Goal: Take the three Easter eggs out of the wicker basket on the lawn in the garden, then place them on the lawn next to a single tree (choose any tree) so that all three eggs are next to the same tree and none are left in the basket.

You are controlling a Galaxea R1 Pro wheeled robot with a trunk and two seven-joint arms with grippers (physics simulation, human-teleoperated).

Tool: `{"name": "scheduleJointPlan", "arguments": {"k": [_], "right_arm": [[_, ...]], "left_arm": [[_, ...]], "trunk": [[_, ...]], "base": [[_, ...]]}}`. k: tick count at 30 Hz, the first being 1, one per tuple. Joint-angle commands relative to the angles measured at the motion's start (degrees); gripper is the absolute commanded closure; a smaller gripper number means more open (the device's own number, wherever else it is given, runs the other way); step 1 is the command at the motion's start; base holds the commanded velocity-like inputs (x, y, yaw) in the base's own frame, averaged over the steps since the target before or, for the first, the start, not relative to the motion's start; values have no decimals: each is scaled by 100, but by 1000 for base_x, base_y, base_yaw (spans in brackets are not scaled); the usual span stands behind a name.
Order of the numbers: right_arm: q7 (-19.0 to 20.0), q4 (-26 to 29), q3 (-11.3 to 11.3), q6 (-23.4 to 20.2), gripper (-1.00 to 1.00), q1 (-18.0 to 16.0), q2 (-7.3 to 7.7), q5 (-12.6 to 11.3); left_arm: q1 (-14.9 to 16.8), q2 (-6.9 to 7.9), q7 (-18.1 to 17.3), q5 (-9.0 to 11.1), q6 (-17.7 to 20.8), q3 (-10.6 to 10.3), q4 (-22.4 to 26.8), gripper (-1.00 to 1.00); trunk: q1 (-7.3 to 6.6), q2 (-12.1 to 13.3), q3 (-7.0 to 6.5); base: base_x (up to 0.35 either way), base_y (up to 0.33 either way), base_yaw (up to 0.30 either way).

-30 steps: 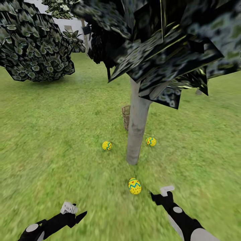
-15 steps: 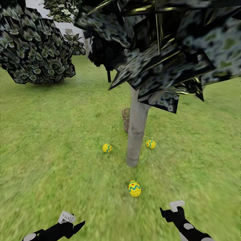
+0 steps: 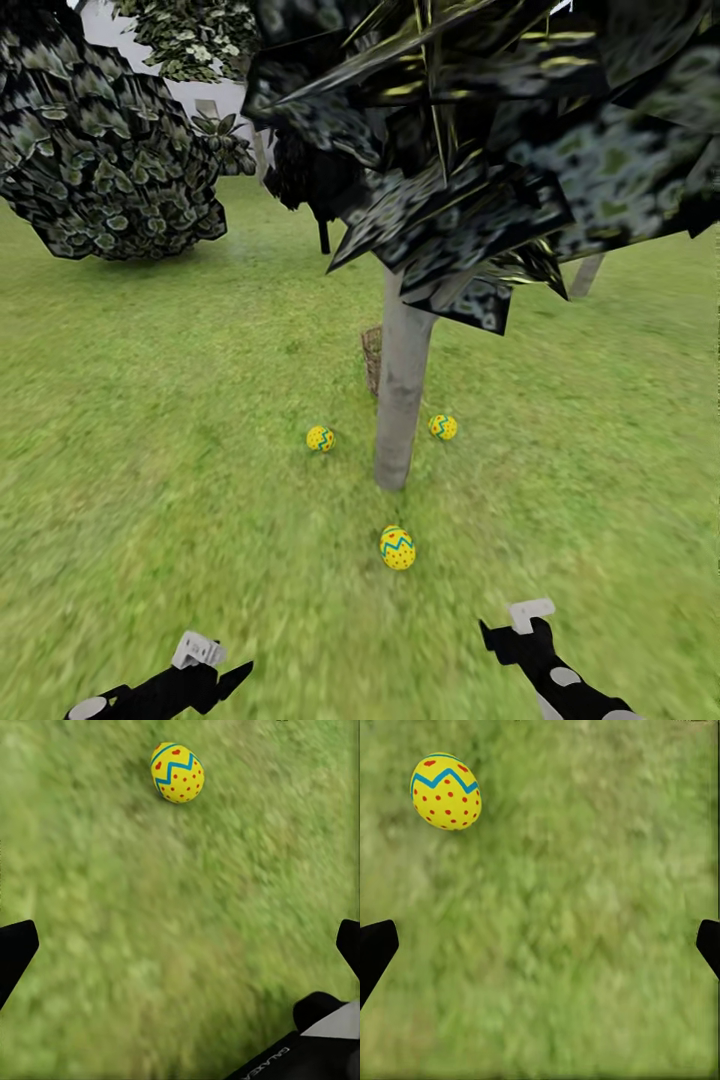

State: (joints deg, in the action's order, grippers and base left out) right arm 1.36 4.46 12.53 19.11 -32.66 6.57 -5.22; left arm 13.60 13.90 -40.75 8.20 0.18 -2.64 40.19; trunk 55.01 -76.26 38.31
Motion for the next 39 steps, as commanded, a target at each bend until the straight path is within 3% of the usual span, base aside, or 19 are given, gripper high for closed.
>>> {"name": "scheduleJointPlan", "arguments": {"k": [1, 10, 16, 28, 39], "right_arm": [[11, -6, 39, 21, -100, -4, 2, -56], [-31, -253, 39, 31, -100, -4, 3, -94], [10, -261, 39, 23, -100, -2, 3, -425], [13, -261, 39, 23, -100, 3, 3, -445], [-2, -261, 39, 17, -100, 0, 3, -444]], "left_arm": [[2, 11, 4, 49, 3, -24, -4, -100], [2, 17, 53, 50, 0, -9, -79, -100], [2, 16, 60, 50, -4, -16, -153, -100], [2, 18, 58, 50, -5, -16, -171, -100], [2, 25, 72, 50, -9, -9, -213, -100]], "trunk": [[-23, 39, -24], [-221, 400, -268], [-353, 641, -430], [-616, 1122, -748], [-858, 1563, -1039]], "base": [[-22, 0, -62], [-2, 0, -85], [0, 0, -161], [-2, 0, -185], [-169, 0, -186]]}}
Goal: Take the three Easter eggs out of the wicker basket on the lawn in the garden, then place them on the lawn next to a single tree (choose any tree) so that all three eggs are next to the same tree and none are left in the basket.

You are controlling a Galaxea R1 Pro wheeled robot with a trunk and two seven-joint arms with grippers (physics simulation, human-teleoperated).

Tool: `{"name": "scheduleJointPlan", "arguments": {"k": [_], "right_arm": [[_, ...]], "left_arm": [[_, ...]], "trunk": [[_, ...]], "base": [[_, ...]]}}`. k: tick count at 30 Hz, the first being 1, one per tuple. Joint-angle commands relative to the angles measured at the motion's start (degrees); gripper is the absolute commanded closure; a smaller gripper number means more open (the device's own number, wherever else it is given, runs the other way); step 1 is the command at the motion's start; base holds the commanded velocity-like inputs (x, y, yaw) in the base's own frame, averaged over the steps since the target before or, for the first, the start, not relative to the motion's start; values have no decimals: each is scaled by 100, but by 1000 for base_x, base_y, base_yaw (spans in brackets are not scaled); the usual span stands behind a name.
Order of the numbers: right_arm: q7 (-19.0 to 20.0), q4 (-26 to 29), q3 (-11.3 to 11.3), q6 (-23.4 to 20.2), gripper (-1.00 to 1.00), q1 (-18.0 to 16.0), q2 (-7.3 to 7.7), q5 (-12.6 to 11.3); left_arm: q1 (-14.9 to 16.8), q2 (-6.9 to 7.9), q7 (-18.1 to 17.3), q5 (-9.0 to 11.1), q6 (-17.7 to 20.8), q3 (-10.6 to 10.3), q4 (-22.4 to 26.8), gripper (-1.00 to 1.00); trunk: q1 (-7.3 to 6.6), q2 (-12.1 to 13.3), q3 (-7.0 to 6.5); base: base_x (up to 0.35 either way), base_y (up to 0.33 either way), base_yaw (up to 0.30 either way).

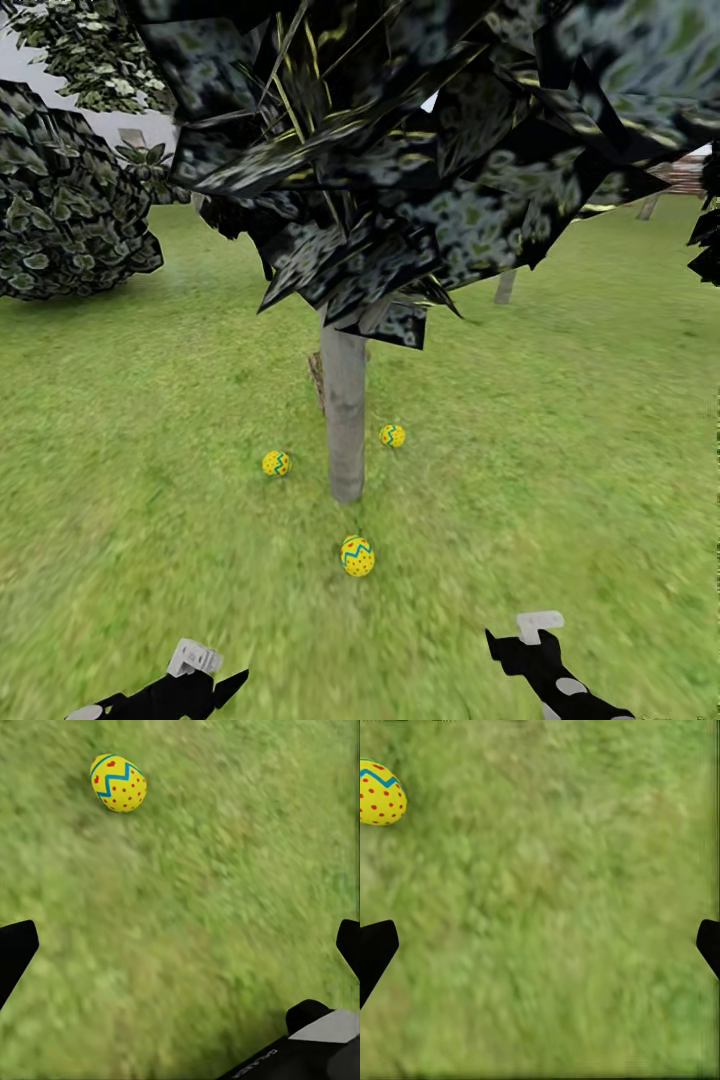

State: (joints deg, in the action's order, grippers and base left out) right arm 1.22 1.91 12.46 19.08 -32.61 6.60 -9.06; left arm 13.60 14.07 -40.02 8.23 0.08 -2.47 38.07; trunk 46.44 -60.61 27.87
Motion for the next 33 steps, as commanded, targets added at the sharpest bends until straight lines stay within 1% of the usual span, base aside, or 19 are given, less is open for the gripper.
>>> {"name": "scheduleJointPlan", "arguments": {"k": [1, 2, 3, 5, 6, 9, 10, 11, 13, 14, 16, 17, 20, 24, 26, 27, 28, 30, 33], "right_arm": [[5, -7, 46, 18, -100, -5, 0, -59], [-6, -7, 46, 18, -100, -4, 0, -60], [-19, -7, 46, 13, -100, -2, 1, -57], [-36, -28, 42, -2, -100, 0, 6, -54], [-41, -84, 43, -7, -100, -1, 34, -53], [-42, -129, 49, -14, -100, 0, 86, -51], [-42, -136, 51, -15, -100, 0, 102, -52], [-43, -188, 58, -22, -100, -1, 131, -54], [-43, -319, 64, -26, -100, -1, 143, -58], [-44, -406, 67, -27, -100, 0, 146, -59], [-51, -524, 65, -32, -100, 28, 148, -60], [-79, -574, 64, -35, -100, 120, 148, -61], [-118, -587, 63, -60, -100, 200, 149, -62], [-203, -595, 63, -357, -100, 258, 130, -76], [-216, -594, 63, -443, -100, 288, 120, -126], [-220, -591, 63, -464, -100, 303, 115, -160], [-223, -589, 63, -488, -100, 326, 106, -200], [-225, -588, 63, -500, -100, 336, 100, -216], [-223, -587, 63, -503, -100, 349, 97, -226]], "left_arm": [[2, 6, 25, 48, 1, -26, -34, -100], [2, 3, 90, 48, -7, -25, -78, -100], [2, -12, 272, 48, -22, -28, -149, -100], [2, -51, 761, 48, -50, -53, -273, -100], [2, -81, 1184, 42, -62, -68, -343, -100], [2, -107, 1700, 46, -72, -70, -409, -100], [2, -113, 1777, 50, -76, -70, -455, -100], [2, -121, 1878, 57, -98, -65, -646, -100], [2, -131, 1939, 62, -144, -56, -850, -100], [2, -151, 2032, 73, -190, -51, -920, -100], [2, -253, 2309, 89, -249, -45, -985, -100], [2, -435, 2807, 91, -284, -43, -1090, -100], [2, -514, 3031, 107, -296, -38, -1252, -100], [2, -614, 3069, 114, -298, -30, -1302, -100], [2, -648, 3126, 115, -298, -25, -1374, -100], [2, -670, 3199, 116, -298, -22, -1429, -100], [2, -722, 3412, 117, -300, -19, -1509, -100], [2, -771, 3621, 122, -303, -17, -1542, -100], [2, -837, 3777, 119, -299, -23, -1567, -100]], "trunk": [[-23, 38, -22], [-45, 78, -48], [-67, 118, -72], [-110, 199, -114], [-132, 239, -133], [-198, 359, -187], [-220, 399, -206], [-242, 439, -224], [-286, 519, -259], [-308, 559, -277], [-352, 640, -313], [-374, 680, -331], [-440, 800, -385], [-528, 961, -457], [-572, 1041, -493], [-594, 1081, -511], [-616, 1121, -529], [-660, 1201, -565], [-725, 1322, -619]], "base": [[-14, 0, -180], [-9, 0, -179], [-5, 0, -148], [-2, 0, -65], [-1, 0, -21], [0, 0, -9], [0, 0, -3], [0, 0, 0], [0, 0, 0], [0, 0, 0], [0, 0, 0], [0, 0, 0], [0, 0, 0], [0, 0, 0], [0, 0, 0], [0, 0, 0], [0, 0, 0], [0, 0, 0], [0, 0, 0]]}}
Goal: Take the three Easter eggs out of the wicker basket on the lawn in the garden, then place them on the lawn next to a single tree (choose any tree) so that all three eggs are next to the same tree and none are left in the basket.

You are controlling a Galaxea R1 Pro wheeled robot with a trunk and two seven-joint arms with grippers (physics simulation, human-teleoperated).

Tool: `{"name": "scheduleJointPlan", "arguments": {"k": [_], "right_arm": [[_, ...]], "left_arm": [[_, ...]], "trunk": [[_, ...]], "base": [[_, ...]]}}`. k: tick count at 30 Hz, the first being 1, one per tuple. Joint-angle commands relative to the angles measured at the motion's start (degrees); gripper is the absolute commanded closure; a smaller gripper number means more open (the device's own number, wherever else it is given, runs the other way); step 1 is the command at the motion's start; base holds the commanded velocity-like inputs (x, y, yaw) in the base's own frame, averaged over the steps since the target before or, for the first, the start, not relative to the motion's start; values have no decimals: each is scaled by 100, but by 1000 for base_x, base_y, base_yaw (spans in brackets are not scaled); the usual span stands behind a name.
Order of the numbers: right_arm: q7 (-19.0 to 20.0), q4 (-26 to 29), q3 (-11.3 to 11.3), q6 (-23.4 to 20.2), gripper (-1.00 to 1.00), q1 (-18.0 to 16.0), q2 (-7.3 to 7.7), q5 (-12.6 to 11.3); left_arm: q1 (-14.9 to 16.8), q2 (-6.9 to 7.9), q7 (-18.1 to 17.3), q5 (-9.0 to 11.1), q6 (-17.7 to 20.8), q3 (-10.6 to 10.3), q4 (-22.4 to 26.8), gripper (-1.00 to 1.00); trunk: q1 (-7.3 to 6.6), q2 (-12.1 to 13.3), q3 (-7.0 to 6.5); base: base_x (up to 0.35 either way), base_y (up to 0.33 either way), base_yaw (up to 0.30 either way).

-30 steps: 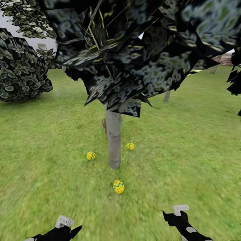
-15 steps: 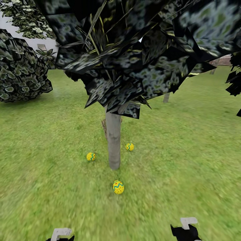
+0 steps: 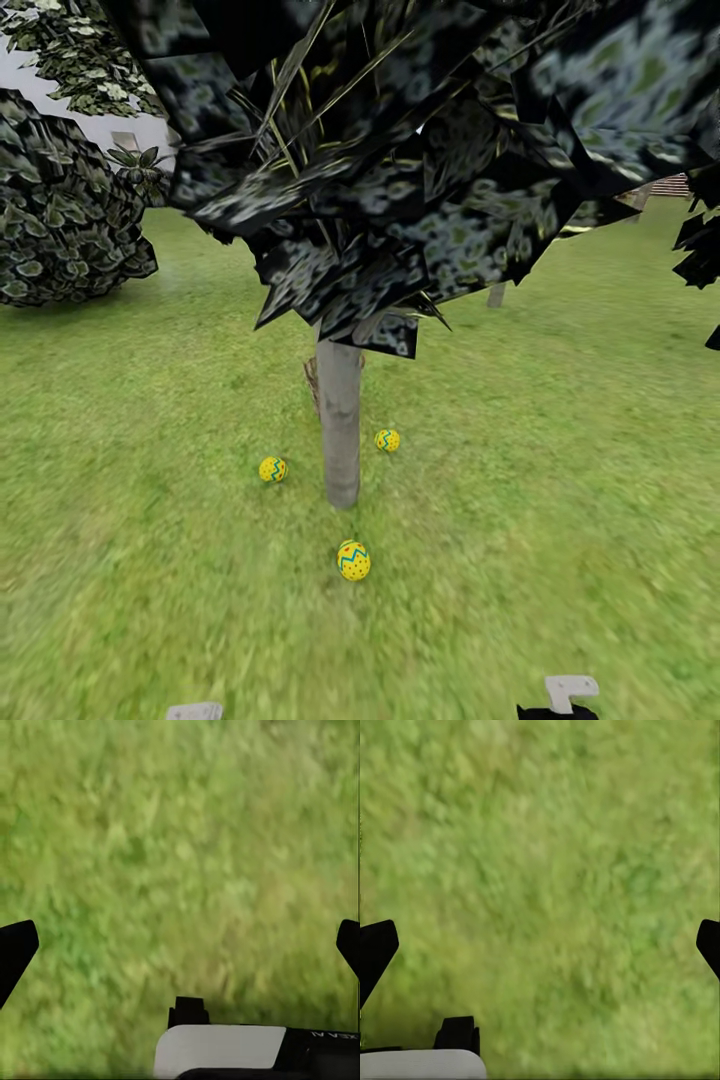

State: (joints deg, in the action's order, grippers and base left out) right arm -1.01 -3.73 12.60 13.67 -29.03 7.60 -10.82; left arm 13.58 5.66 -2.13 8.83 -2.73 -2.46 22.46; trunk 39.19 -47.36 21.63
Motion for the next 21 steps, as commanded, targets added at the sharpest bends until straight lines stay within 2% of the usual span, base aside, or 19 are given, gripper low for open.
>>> {"name": "scheduleJointPlan", "arguments": {"k": [1, 3, 13, 15, 18, 21], "right_arm": [[-2, -23, 49, 38, -100, -8, -3, -51], [2, -21, 49, 39, -100, -7, -4, -51], [21, -23, 56, 41, -100, 10, -27, -52], [25, -23, 52, 35, -100, 51, -118, -56], [11, -23, 50, 35, -100, 191, -369, -53], [2, -23, 49, 38, -100, 309, -549, -52]], "left_arm": [[4, -16, -1, 58, -18, -26, -8, -100], [4, -41, 11, 58, -18, -32, -11, -100], [4, -45, 19, 50, -19, -37, -15, -100], [4, -44, 19, 49, -18, -36, -22, -100], [4, -47, 19, 49, -17, -36, -115, -100], [4, -44, 19, 49, -18, -36, -208, -100]], "trunk": [[-22, 37, -12], [-66, 117, -49], [-66, 117, -123], [-66, 117, -130], [-66, 117, -138], [-66, 117, -157]], "base": [[0, 0, 0], [0, 0, 0], [0, 0, 0], [0, 0, 0], [0, 0, 0], [0, 0, 0]]}}
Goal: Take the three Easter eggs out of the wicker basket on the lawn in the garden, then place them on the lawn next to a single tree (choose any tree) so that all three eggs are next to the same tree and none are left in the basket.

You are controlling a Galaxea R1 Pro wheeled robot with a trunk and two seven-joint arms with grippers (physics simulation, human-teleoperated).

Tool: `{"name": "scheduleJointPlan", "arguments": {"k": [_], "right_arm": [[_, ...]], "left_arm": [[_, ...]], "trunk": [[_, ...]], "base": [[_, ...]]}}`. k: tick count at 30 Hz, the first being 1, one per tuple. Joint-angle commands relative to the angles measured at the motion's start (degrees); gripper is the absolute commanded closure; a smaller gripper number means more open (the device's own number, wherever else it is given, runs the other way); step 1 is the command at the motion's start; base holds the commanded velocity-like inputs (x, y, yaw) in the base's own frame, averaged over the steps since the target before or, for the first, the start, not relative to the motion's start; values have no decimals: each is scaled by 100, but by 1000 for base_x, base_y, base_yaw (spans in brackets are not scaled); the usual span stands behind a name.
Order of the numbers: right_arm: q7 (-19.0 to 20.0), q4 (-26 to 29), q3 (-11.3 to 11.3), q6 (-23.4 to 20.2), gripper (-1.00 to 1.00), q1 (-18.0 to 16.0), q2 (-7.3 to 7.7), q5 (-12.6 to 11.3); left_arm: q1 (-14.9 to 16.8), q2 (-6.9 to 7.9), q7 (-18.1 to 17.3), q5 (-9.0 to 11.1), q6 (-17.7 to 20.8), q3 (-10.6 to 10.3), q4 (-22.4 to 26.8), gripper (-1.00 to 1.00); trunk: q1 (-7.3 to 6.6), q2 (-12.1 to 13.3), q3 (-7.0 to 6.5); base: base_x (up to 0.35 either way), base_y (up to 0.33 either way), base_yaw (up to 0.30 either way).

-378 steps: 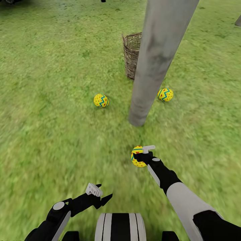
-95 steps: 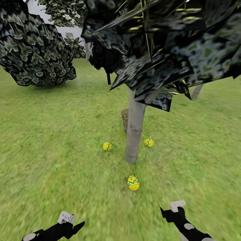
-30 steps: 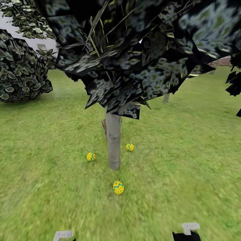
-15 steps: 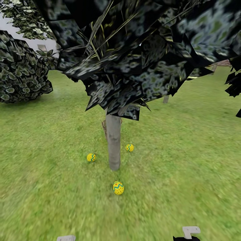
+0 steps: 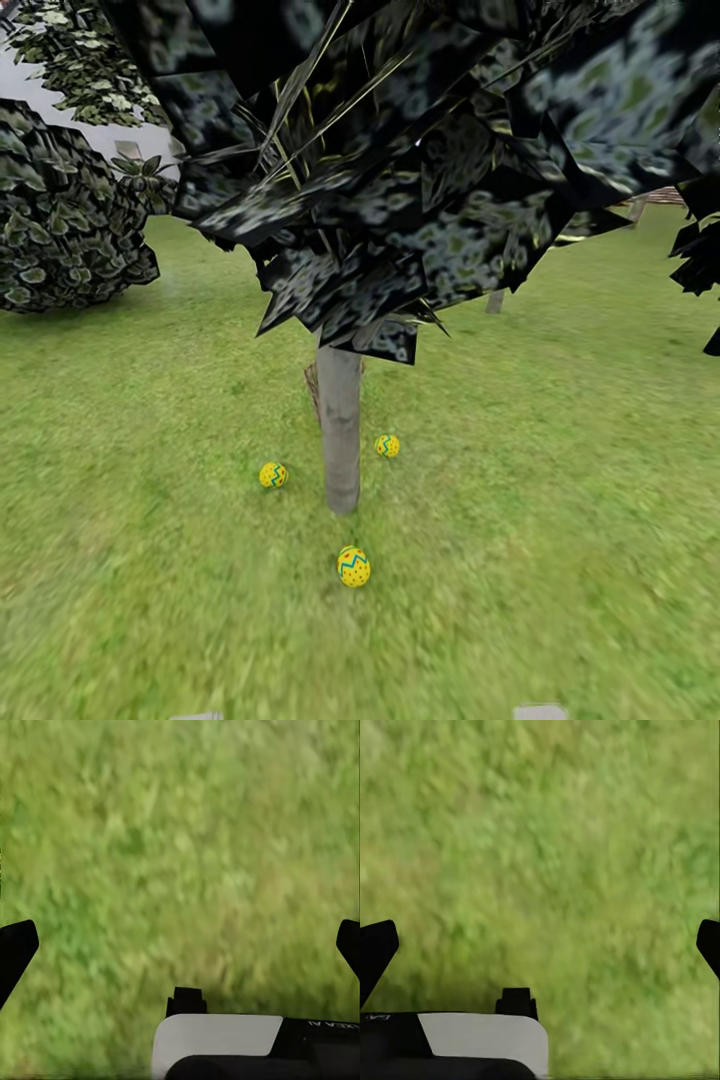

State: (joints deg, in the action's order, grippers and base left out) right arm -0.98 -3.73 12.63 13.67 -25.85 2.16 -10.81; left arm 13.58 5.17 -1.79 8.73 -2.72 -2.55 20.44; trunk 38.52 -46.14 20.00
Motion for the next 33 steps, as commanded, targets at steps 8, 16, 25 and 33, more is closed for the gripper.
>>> {"name": "scheduleJointPlan", "arguments": {"k": [8, 16, 25, 33], "right_arm": [[22, -23, 47, 39, -100, 74, -98, -79], [-26, -23, 39, 39, -100, 165, -92, -471], [-212, -21, 38, 39, -100, 168, -76, -535], [-245, 3, 54, 32, -100, 168, -103, -497]], "left_arm": [[4, 10, -5, 59, -23, -27, -270, -100], [4, 18, -5, 50, -21, -27, -296, -100], [4, 15, -5, 28, -18, -34, -345, -100], [4, 5, -5, 13, -18, -52, -533, -100]], "trunk": [[1, -5, -66], [1, -5, -141], [1, -5, -215], [1, -5, -220]], "base": [[0, 0, 0], [0, 0, 0], [0, 0, 0], [0, 0, 0]]}}
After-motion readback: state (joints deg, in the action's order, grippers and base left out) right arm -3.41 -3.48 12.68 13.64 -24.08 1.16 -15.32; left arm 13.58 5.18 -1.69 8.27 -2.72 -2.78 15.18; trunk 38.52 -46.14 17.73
